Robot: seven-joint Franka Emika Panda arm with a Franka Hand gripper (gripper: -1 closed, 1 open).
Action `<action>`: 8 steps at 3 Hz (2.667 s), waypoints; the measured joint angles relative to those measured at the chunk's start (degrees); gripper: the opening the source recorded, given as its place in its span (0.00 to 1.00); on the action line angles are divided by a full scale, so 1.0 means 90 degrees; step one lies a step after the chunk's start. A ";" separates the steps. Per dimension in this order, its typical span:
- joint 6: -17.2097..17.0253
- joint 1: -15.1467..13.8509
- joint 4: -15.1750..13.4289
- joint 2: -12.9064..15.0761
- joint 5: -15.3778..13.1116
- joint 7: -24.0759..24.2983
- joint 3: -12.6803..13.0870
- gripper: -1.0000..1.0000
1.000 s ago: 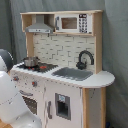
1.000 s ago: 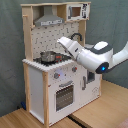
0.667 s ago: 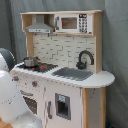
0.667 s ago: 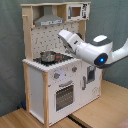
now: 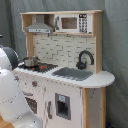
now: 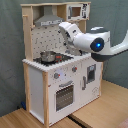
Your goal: Play with the kitchen
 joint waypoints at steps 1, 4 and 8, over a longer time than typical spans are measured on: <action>0.0180 -0.0114 0.0086 0.0004 0.0603 0.0074 0.0000 1.00; 0.0532 -0.0765 0.0548 0.0134 0.2436 0.0073 -0.0004 1.00; 0.0063 -0.1218 0.0676 0.0487 0.4960 -0.0732 -0.0014 1.00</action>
